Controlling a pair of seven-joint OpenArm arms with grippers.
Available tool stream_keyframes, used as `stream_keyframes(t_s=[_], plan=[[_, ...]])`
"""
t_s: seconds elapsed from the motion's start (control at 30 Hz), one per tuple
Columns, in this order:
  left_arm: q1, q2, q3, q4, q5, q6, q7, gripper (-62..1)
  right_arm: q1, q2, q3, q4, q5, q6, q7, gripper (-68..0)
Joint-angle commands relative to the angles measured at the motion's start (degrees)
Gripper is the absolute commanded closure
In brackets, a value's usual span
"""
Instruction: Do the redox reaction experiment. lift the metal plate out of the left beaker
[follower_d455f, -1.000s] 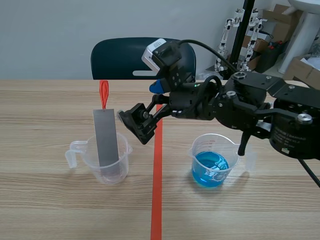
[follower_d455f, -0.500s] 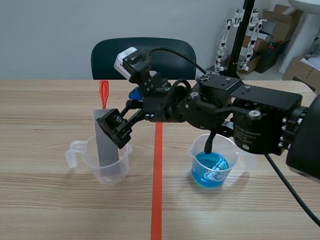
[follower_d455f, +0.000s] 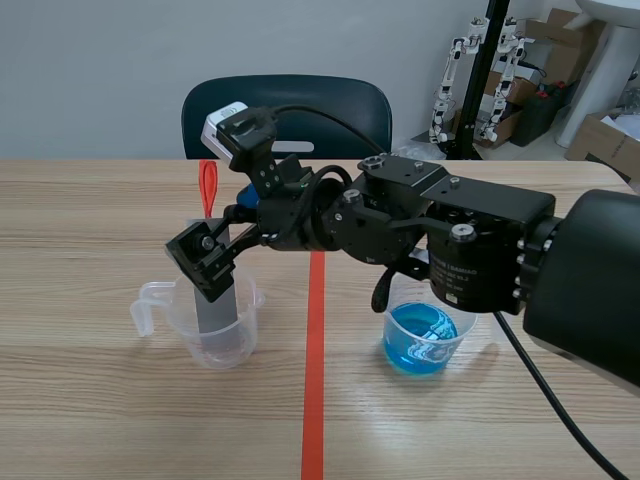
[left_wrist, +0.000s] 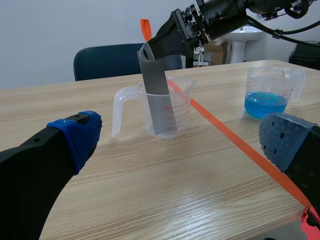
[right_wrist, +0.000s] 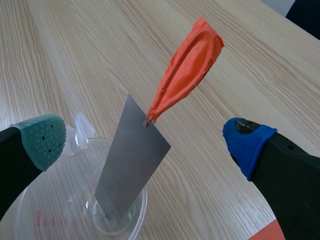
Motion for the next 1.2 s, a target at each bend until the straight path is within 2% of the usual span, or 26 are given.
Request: stream_keyframes(t_s=[0.0,0.33,0.43,0.8,0.87,1.03,1.1,1.17], plan=[[0.31,0.09,-0.26,0.94,-0.17,0.28,-2.62,-62.3,1.77,-1.31,0.17,0.04,0.39,0.0,0.04,-67.9],[0.33,0.07,-0.37,0.94,-0.81,0.28,-2.62,-62.3,1.86,-4.92,0.17,-5.49,0.17,0.04,-0.28,-67.9],[0.33,0.07,-0.37,0.94,-0.81,0.28,-2.62,-62.3,2.12,-5.27,0.17,-5.84,0.2,1.51,-0.28,-67.9],[0.33,0.07,-0.37,0.94,-0.79,0.28,-2.62,-62.3,2.58,-6.08,0.17,-5.95,0.74,1.53,-0.81,-67.4],[0.33,0.07,-0.37,0.94,-0.79,0.28,-2.62,-62.3,2.58,-6.08,0.17,-5.95,1.29,1.53,-0.81,-61.1],[0.33,0.07,-0.37,0.94,-0.76,0.26,-2.62,-62.3,2.58,-6.08,0.17,-5.95,1.4,1.51,-0.76,-34.5],[0.33,0.07,-0.37,0.94,-0.79,0.26,-2.62,-62.3,2.58,-6.08,0.17,-5.95,1.73,1.51,-0.76,-31.3],[0.33,0.07,-0.37,0.94,-0.79,0.26,-2.62,-62.3,2.58,-6.1,0.17,-5.95,1.73,1.51,-0.76,-31.2]])
